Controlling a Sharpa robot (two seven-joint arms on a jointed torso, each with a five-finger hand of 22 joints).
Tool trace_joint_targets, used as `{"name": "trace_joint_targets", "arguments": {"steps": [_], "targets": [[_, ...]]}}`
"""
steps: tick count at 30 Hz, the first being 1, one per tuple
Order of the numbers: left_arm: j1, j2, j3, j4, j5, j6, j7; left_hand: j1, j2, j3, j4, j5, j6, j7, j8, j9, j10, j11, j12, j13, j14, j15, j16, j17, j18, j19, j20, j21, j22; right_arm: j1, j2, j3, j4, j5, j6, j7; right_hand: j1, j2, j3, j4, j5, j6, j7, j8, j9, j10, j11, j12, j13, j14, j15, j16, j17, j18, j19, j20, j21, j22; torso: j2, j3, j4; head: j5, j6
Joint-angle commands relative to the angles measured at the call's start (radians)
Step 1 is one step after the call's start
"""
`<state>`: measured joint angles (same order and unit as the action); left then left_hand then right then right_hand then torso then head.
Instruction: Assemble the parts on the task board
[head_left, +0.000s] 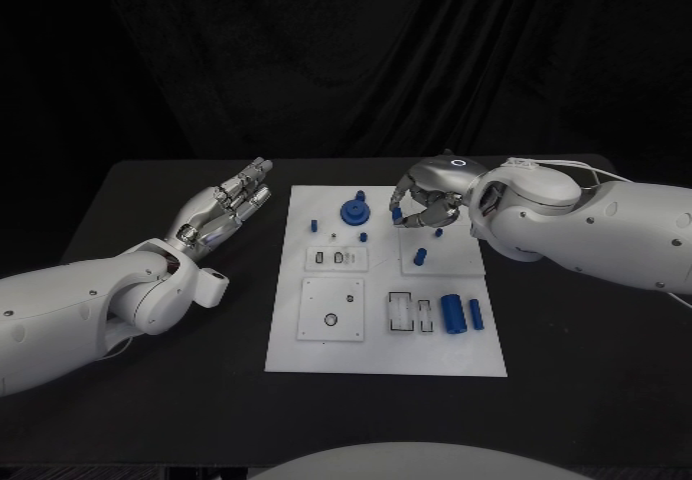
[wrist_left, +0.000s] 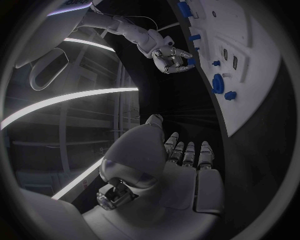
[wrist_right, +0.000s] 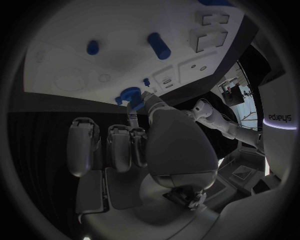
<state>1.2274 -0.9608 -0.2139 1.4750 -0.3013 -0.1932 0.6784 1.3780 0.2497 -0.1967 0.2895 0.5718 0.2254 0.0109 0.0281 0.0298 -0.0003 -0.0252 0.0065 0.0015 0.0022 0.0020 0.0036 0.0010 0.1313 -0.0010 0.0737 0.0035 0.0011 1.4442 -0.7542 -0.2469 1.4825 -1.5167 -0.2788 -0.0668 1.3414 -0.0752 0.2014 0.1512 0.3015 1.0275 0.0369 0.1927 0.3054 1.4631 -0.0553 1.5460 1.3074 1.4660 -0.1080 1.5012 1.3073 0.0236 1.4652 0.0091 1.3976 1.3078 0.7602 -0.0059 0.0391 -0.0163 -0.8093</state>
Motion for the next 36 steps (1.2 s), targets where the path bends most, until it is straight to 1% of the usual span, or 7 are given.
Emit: {"name": "trace_joint_targets", "arguments": {"steps": [1, 4, 6, 11, 14, 23, 36], "targets": [[-0.002, 0.002, 0.001, 0.003, -0.006, 0.006, 0.053, 0.003, 0.008, 0.004, 0.0, 0.001, 0.005, 0.0, 0.006, 0.001, 0.0, 0.004, -0.007, -0.001, -0.002, 0.007, -0.004, -0.001, 0.011, 0.001, 0.007, -0.003, -0.001, -0.007, 0.019, 0.0, 0.005, -0.001, 0.002, -0.02, 0.012, -0.003, 0.0, -0.006, 0.003, 0.018, -0.006, 0.005, 0.048, 0.085, 0.001, -0.003, 0.237, 0.079, 0.0, -0.005, 0.165, 0.017, 0.022, -0.004, -0.006, 0.208, 0.001, -0.0006, 0.0006, 0.004, -0.001], [-0.002, 0.005, 0.001, 0.003, -0.006, 0.007, 0.053, 0.003, 0.008, 0.004, 0.0, 0.001, 0.005, 0.0, 0.006, 0.001, 0.0, 0.004, -0.007, -0.001, -0.002, 0.007, -0.004, -0.001, 0.011, 0.001, 0.008, -0.003, -0.001, -0.017, 0.043, 0.0, 0.005, -0.001, 0.009, -0.02, 0.012, -0.003, 0.0, -0.006, 0.004, 0.018, -0.006, 0.006, 0.049, 0.086, 0.001, -0.001, 0.239, 0.079, 0.0, -0.005, 0.166, 0.017, 0.022, -0.004, -0.007, 0.208, 0.001, -0.0023, 0.0015, 0.003, -0.001], [-0.002, 0.006, 0.001, 0.003, -0.006, 0.007, 0.052, 0.003, 0.008, 0.004, 0.0, 0.001, 0.005, 0.0, 0.006, 0.001, 0.0, 0.004, -0.007, -0.001, -0.002, 0.007, -0.004, -0.001, 0.011, 0.001, 0.008, -0.003, -0.001, -0.024, 0.057, 0.0, 0.004, -0.001, 0.013, -0.02, 0.012, -0.003, 0.0, -0.007, 0.004, 0.019, -0.006, 0.006, 0.05, 0.085, 0.002, -0.002, 0.238, 0.079, 0.0, -0.005, 0.166, 0.018, 0.021, -0.004, -0.009, 0.207, 0.001, -0.0009, -0.0025, 0.006, -0.002], [-0.002, 0.013, 0.001, 0.002, -0.006, 0.012, 0.051, 0.003, 0.007, 0.004, 0.0, 0.001, 0.004, 0.0, 0.005, 0.001, 0.0, 0.004, -0.007, -0.001, -0.002, 0.008, -0.004, -0.001, 0.011, 0.001, 0.008, -0.003, -0.001, -0.046, 0.093, 0.0, 0.002, -0.025, 0.026, -0.028, 0.013, -0.003, 0.0, -0.007, 0.004, 0.02, -0.004, 0.006, 0.051, 0.084, 0.002, -0.003, 0.237, 0.078, 0.001, -0.008, 0.162, 0.019, 0.019, -0.003, -0.013, 0.206, 0.002, -0.0013, 0.0059, -0.005, 0.001], [-0.002, 0.017, 0.001, -0.001, -0.006, 0.014, 0.05, 0.003, 0.007, 0.004, 0.0, 0.001, 0.004, 0.0, 0.005, 0.001, 0.0, 0.004, -0.007, -0.001, -0.002, 0.008, -0.004, -0.001, 0.011, 0.001, 0.008, -0.003, -0.001, -0.053, 0.104, 0.0, 0.002, -0.033, 0.028, -0.033, 0.012, -0.004, -0.001, -0.008, 0.003, 0.019, -0.003, 0.006, 0.052, 0.088, 0.003, 0.002, 0.241, 0.079, 0.001, -0.007, 0.163, 0.018, 0.022, -0.003, -0.008, 0.208, 0.002, -0.0014, 0.0065, -0.008, -0.002], [-0.002, 0.024, 0.001, -0.008, -0.006, 0.018, 0.049, 0.003, 0.007, 0.004, 0.0, 0.001, 0.004, 0.0, 0.005, 0.001, 0.0, 0.004, -0.007, -0.001, -0.002, 0.008, -0.004, -0.001, 0.011, 0.001, 0.008, -0.003, -0.001, -0.066, 0.127, 0.0, -0.001, -0.041, 0.045, -0.049, 0.01, -0.006, -0.003, -0.009, 0.003, 0.018, -0.001, 0.005, 0.055, 0.09, 0.004, 0.003, 0.243, 0.078, 0.002, -0.01, 0.158, 0.018, 0.021, -0.003, -0.011, 0.207, 0.002, 0.0018, -0.0007, -0.006, -0.005], [-0.002, 0.029, 0.001, -0.011, -0.006, 0.022, 0.047, 0.003, 0.009, 0.004, 0.0, 0.001, 0.005, 0.001, 0.005, 0.001, 0.0, 0.005, -0.007, -0.001, -0.002, 0.01, -0.004, -0.001, 0.011, 0.001, 0.01, -0.003, -0.001, -0.08, 0.144, 0.0, -0.024, -0.043, 0.06, -0.059, 0.008, -0.005, -0.004, -0.008, 0.003, 0.016, 0.0, 0.004, 0.056, 0.089, 0.005, 0.002, 0.242, 0.077, 0.003, -0.013, 0.156, 0.019, 0.02, -0.002, -0.013, 0.206, 0.0, 0.0008, 0.0018, -0.005, -0.01]]}}
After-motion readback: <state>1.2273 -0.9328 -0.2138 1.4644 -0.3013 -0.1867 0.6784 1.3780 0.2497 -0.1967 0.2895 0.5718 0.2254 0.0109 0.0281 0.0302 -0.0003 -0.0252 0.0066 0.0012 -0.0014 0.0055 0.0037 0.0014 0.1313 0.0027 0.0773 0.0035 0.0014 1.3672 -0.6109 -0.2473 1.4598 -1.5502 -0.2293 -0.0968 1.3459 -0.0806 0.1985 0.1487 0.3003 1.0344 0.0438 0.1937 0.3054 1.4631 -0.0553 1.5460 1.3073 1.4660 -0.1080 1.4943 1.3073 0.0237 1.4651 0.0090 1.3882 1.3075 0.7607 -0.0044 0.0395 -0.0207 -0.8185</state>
